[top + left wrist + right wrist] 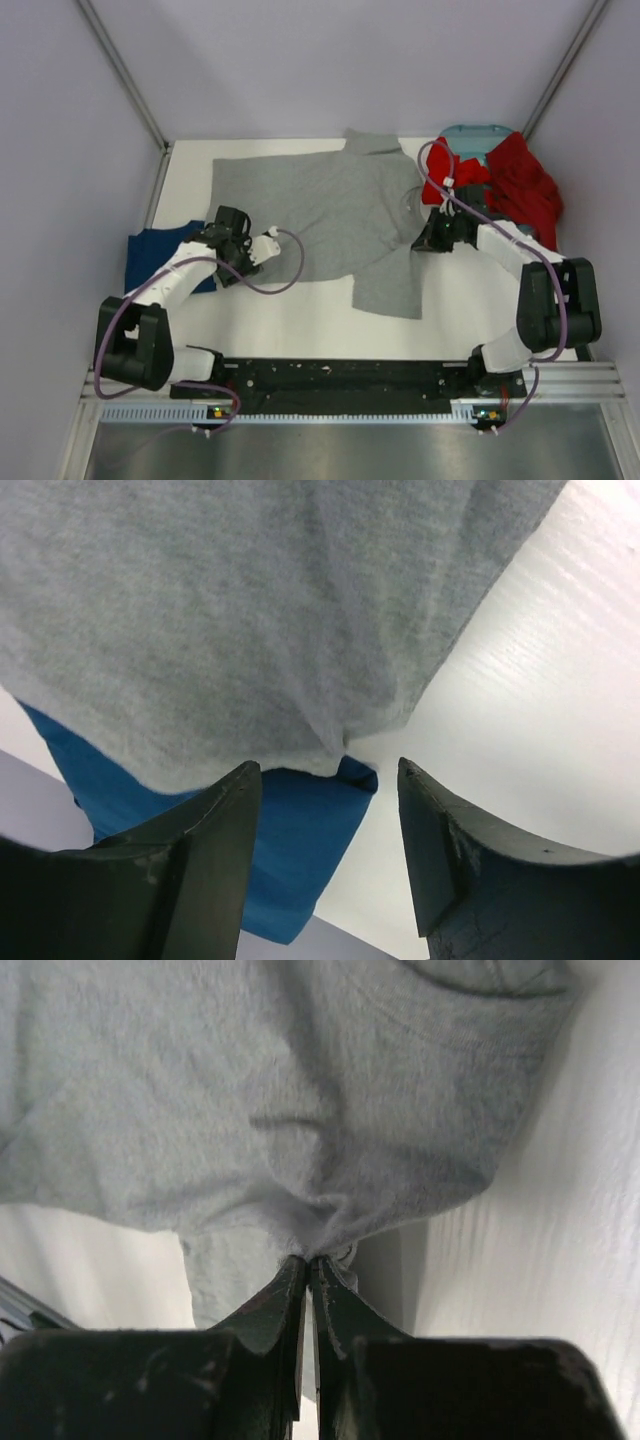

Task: Fold and stack the t-shirts
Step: Flatten out the tshirt

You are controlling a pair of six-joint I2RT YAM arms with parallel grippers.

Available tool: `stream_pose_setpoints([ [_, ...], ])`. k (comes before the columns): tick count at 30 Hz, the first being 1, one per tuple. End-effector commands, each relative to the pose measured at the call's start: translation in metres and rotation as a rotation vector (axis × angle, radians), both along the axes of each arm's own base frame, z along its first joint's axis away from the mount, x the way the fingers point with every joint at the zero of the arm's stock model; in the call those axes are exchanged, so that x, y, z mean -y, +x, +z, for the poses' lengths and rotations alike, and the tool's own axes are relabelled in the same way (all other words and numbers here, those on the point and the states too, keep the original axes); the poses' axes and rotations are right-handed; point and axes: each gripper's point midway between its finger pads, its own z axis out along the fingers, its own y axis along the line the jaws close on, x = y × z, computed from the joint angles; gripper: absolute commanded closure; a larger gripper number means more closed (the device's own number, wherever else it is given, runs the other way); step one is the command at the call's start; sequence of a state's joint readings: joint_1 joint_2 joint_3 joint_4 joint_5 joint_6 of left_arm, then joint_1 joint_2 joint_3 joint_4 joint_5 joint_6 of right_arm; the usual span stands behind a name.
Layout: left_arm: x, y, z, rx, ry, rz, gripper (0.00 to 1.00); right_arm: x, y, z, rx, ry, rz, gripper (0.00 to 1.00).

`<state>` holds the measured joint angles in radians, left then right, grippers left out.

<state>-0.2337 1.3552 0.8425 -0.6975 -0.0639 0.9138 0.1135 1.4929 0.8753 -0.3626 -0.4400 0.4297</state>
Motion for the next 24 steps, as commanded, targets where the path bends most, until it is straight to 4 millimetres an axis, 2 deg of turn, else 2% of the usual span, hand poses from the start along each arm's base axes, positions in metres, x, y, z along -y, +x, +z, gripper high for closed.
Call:
stream_pose_setpoints([
  [1, -0.005, -0.016, 0.012, 0.01, -0.012, -0.048, 0.38, 0.024, 0.044, 0.018, 0.116, -0.137, -0.083, 0.92],
  [3, -0.012, -0.023, 0.006, 0.002, 0.025, -0.052, 0.38, 0.036, 0.045, 0.013, 0.099, -0.221, -0.097, 0.83],
  [5, -0.019, -0.028, 0.003, -0.003, 0.057, -0.061, 0.38, 0.057, 0.042, 0.011, 0.067, -0.337, -0.129, 0.72],
  [7, -0.022, -0.029, 0.004, 0.006, 0.067, -0.055, 0.38, 0.079, 0.035, 0.019, 0.052, -0.456, -0.178, 0.57],
  [9, -0.022, -0.028, 0.008, 0.018, 0.061, -0.042, 0.38, 0.085, 0.024, 0.041, 0.084, -0.513, -0.183, 0.49],
  [11, -0.023, -0.028, 0.012, 0.026, 0.055, -0.022, 0.38, 0.077, 0.003, 0.05, 0.103, -0.569, -0.147, 0.43],
  [13, -0.023, -0.029, 0.012, 0.027, 0.048, -0.014, 0.38, 0.06, -0.024, 0.043, 0.094, -0.579, -0.096, 0.36],
  [16, -0.026, -0.028, 0.005, 0.036, 0.041, -0.006, 0.38, 0.031, -0.064, 0.017, 0.015, -0.488, -0.065, 0.33],
  [18, -0.027, -0.027, 0.001, 0.038, 0.038, 0.004, 0.38, 0.017, -0.084, -0.001, -0.022, -0.461, -0.052, 0.32],
  [20, -0.026, -0.025, -0.001, 0.04, 0.027, 0.014, 0.39, 0.003, -0.099, -0.019, -0.045, -0.46, -0.028, 0.32],
  [24, -0.023, -0.022, -0.005, 0.047, 0.002, 0.039, 0.4, -0.005, -0.116, -0.058, -0.123, -0.474, -0.015, 0.34],
])
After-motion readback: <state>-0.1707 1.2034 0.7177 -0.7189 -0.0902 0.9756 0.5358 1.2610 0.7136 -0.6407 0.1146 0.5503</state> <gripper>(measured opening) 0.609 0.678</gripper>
